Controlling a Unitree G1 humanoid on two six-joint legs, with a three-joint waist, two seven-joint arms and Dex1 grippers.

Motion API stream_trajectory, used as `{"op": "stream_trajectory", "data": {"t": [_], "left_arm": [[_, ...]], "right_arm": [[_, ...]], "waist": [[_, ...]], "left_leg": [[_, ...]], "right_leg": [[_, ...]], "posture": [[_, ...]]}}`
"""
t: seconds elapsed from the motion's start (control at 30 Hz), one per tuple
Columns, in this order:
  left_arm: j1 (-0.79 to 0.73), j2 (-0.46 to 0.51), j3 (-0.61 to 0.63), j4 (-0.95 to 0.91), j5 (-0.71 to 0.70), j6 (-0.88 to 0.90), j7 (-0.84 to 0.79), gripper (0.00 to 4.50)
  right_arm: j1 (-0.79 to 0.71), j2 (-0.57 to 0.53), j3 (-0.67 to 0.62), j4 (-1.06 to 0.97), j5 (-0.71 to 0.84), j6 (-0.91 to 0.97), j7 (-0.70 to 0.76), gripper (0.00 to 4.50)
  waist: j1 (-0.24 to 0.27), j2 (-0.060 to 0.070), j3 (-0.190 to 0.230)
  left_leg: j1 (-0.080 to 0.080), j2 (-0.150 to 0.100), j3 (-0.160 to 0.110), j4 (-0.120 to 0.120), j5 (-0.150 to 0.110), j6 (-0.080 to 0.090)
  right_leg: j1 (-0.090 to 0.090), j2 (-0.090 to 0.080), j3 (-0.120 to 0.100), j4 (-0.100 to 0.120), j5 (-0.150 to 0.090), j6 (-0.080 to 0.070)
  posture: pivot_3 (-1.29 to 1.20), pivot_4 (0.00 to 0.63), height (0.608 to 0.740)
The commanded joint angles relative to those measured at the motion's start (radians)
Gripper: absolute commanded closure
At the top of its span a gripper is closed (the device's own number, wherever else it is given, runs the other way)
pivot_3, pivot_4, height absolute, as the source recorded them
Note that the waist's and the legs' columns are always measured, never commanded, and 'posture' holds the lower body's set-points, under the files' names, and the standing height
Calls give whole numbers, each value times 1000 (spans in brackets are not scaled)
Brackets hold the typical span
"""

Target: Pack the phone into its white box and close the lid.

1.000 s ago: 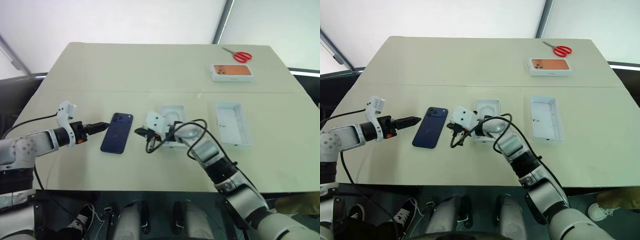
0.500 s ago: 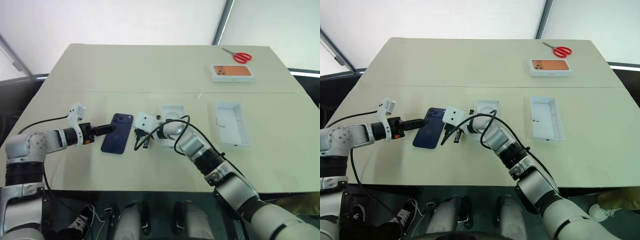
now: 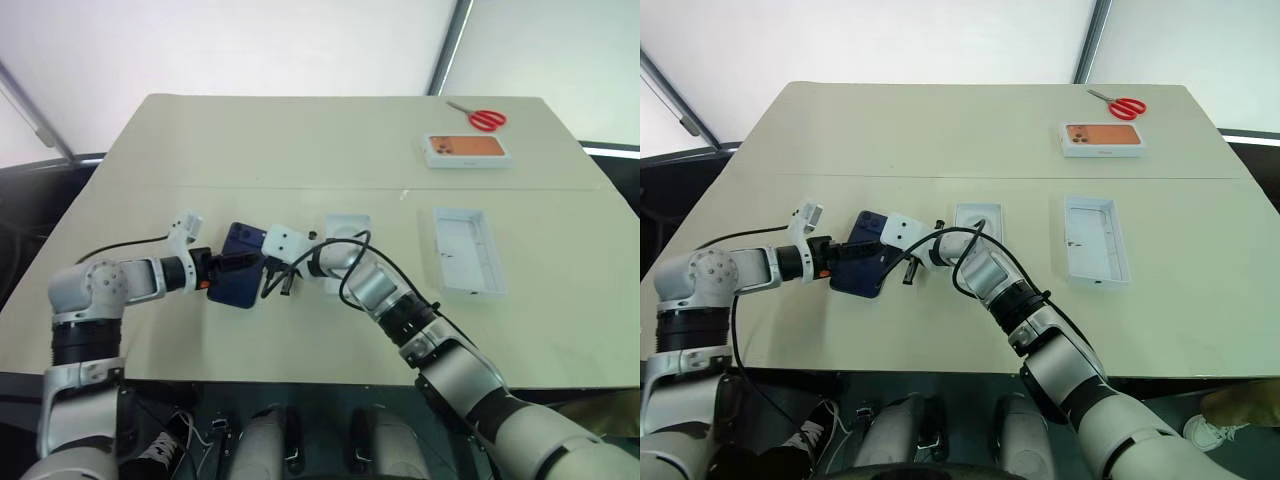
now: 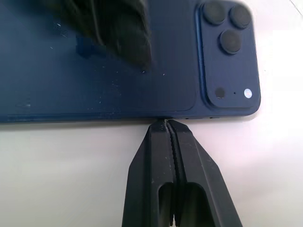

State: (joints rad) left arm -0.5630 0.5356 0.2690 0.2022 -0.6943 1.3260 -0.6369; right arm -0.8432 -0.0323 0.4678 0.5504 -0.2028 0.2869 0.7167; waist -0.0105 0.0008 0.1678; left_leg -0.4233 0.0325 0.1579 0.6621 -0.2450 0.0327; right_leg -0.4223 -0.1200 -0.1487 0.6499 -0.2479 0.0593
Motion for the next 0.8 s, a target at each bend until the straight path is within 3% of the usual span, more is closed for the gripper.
{"op": "stream_trajectory", "data": {"t": [0.03, 0.37, 0.5, 0.8], "left_arm": [[47, -35, -53, 20, -7, 57, 0, 520], [77, -27, 66, 34, -39, 53, 2, 520], [86, -26, 78, 35, -42, 54, 15, 2147], [107, -37, 106, 17, -71, 77, 32, 2147]], "right_arm": [[-17, 6, -9, -2, -2, -13, -4, 4455], [-7, -7, -7, -6, -9, -23, -5, 4455], [-4, -2, -9, -7, -6, -23, -1, 4500], [0, -7, -7, -6, -14, -33, -5, 4500]], "waist": [[-1, 0, 0], [-7, 0, 0], [-10, 0, 0], [-10, 0, 0]], "left_leg": [[0, 0, 0, 0, 0, 0], [0, 0, 0, 0, 0, 0], [-1, 0, 0, -1, 0, 0], [-1, 0, 0, -1, 0, 0]], "right_leg": [[0, 0, 0, 0, 0, 0], [-1, 0, 0, 0, 0, 0], [-2, 0, 0, 0, 0, 0], [-2, 0, 0, 0, 0, 0]], "posture": [[0, 150, 738], [0, 150, 738], [0, 150, 738], [0, 150, 738]]}}
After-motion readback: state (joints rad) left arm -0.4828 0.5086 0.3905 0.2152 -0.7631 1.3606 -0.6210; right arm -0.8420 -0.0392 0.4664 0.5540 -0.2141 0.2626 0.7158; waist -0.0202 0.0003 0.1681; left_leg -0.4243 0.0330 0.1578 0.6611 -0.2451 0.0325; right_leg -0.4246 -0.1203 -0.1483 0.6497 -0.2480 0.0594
